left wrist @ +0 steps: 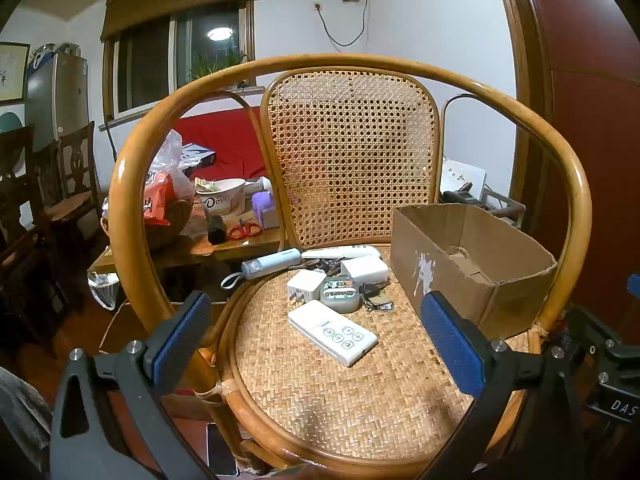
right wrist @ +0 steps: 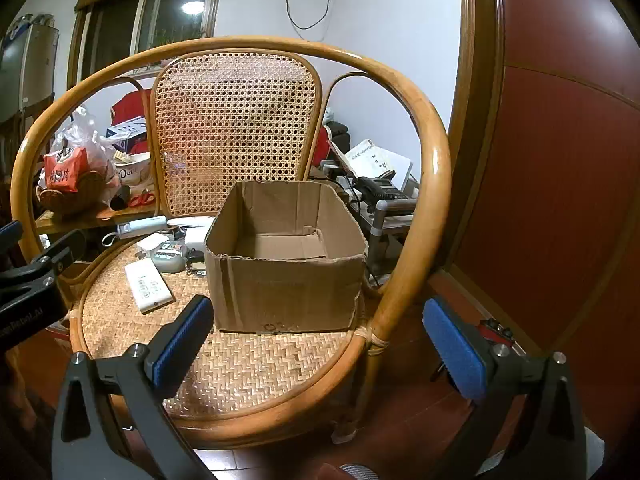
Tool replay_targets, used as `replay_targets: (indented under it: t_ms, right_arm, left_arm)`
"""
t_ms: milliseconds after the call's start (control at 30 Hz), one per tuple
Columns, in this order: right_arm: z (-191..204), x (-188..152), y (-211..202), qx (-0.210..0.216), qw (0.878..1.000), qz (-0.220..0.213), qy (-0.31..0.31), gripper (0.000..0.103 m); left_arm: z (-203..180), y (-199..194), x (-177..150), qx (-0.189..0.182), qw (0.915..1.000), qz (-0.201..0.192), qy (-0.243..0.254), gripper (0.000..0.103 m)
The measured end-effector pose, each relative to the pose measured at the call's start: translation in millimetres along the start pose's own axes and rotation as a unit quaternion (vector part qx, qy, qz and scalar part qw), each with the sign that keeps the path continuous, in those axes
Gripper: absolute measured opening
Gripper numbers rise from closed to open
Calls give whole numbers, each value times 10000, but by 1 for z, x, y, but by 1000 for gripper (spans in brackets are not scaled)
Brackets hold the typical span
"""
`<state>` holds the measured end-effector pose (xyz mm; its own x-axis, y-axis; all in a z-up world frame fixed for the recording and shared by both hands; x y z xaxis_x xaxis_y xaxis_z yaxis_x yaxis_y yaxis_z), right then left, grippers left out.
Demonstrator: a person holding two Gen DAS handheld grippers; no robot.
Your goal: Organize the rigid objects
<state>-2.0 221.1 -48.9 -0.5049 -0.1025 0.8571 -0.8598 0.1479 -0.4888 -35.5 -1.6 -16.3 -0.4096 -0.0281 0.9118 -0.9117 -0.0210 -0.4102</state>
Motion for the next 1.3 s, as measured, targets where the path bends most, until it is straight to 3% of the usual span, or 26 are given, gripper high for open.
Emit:
replay_targets:
  t_ms: [1300]
  right_arm:
    - [2, 4, 1, -113, 9998, -20, -136, 103]
  left_arm:
    - [3, 6, -3, 90, 9999, 102, 42, 103]
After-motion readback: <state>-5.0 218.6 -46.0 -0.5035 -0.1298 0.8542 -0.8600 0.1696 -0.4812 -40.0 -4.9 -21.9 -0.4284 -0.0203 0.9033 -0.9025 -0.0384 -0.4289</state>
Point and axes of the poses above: each gripper's, at about its wrist camera, not at the fingertips, and y roughly the way its jaws point, z to its left, x to its top, the point moved 4 cm from there along y, roughly the way its jaws point, and after that the axes turned 4 degrees about -y, right-handed, at the moved point
